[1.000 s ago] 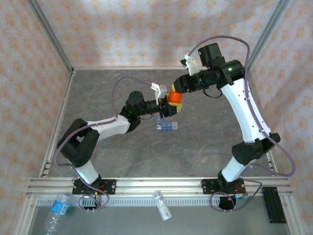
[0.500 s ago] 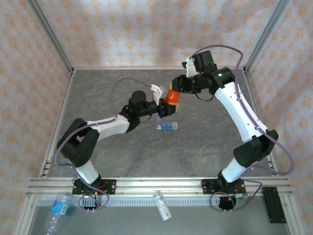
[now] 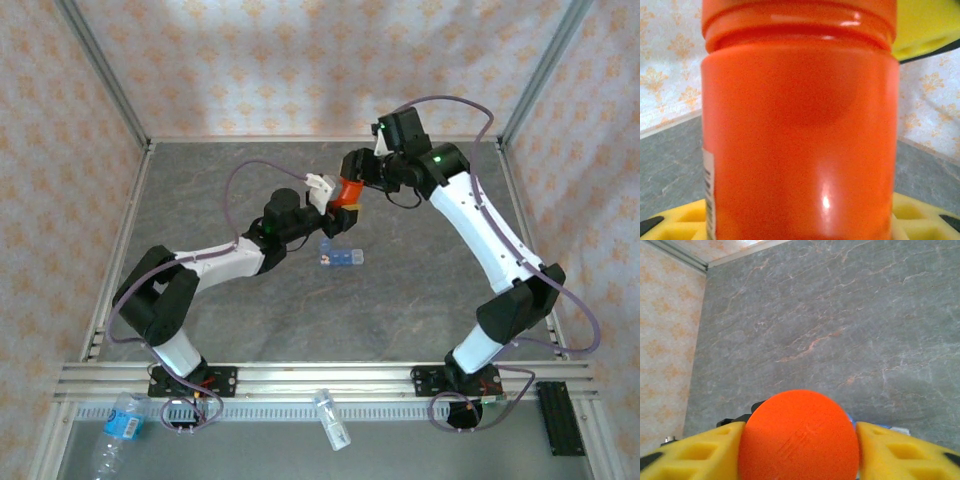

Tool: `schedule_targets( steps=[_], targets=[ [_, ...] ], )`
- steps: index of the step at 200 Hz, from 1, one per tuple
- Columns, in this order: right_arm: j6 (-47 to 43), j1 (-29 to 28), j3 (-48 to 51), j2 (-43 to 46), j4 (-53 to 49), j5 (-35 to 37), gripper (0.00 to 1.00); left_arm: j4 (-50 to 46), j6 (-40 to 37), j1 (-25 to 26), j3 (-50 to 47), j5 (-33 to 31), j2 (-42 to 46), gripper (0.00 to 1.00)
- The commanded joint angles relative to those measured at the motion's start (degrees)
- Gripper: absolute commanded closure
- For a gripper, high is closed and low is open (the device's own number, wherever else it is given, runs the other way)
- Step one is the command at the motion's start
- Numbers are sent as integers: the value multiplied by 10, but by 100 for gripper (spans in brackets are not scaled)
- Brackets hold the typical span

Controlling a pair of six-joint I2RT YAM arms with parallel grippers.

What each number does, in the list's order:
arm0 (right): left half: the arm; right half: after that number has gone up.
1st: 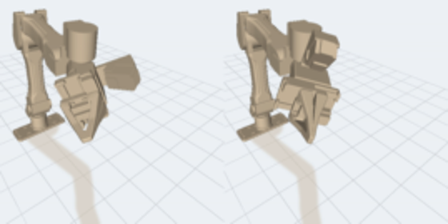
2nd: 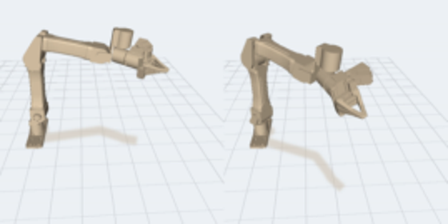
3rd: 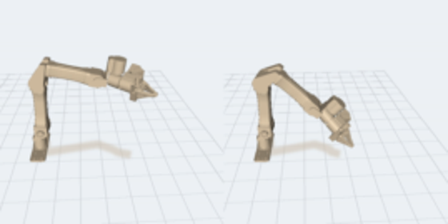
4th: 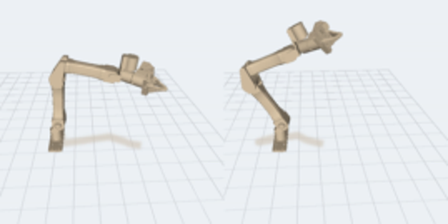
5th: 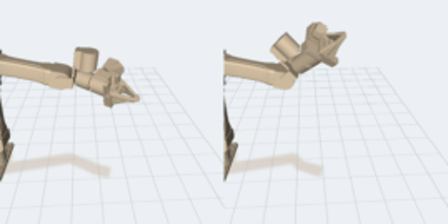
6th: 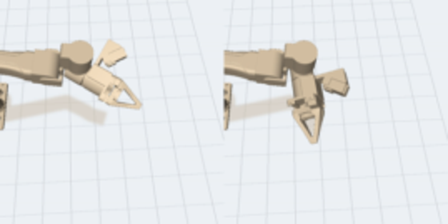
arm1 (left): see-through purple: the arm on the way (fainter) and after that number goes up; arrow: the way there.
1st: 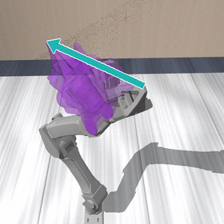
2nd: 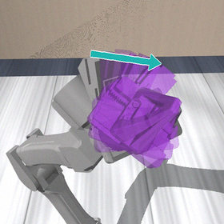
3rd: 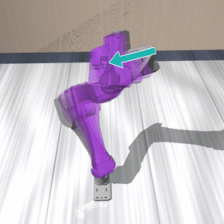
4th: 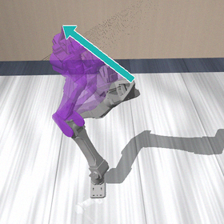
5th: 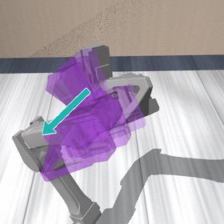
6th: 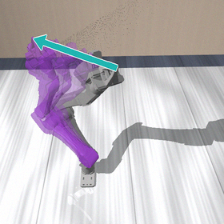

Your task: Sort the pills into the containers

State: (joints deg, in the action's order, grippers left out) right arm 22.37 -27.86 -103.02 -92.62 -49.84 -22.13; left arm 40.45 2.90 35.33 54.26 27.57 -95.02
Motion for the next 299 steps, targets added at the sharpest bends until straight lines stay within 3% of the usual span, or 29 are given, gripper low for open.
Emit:
schedule_targets(
  steps=[1, 24, 38, 77, 108, 167, 299],
  targets=[
    [1, 31, -34, 18, -5, -17, 32, 70, -6, 5, 4, 0, 35, 100],
    [-35, 55, -53, 52, -7, -47, 17, 91, 7, -2, -4, 31, 35, 100],
    [-67, 66, -76, 60, -26, -70, 13, 109, 24, -7, -6, 64, 34, 100],
    [-218, 72, -159, 32, -141, -153, 14, 146, 95, -27, 10, 188, 16, 100],
    [-275, 72, -199, 7, -201, -165, 17, 125, 105, -29, 23, 230, 9, 100],
    [-318, 65, -226, -29, -247, -192, 18, 144, 141, -30, 41, 264, -11, 100],
    [-315, 57, -206, -44, -242, -204, 29, 137, 144, -30, 50, 267, -15, 100]
  ],
)
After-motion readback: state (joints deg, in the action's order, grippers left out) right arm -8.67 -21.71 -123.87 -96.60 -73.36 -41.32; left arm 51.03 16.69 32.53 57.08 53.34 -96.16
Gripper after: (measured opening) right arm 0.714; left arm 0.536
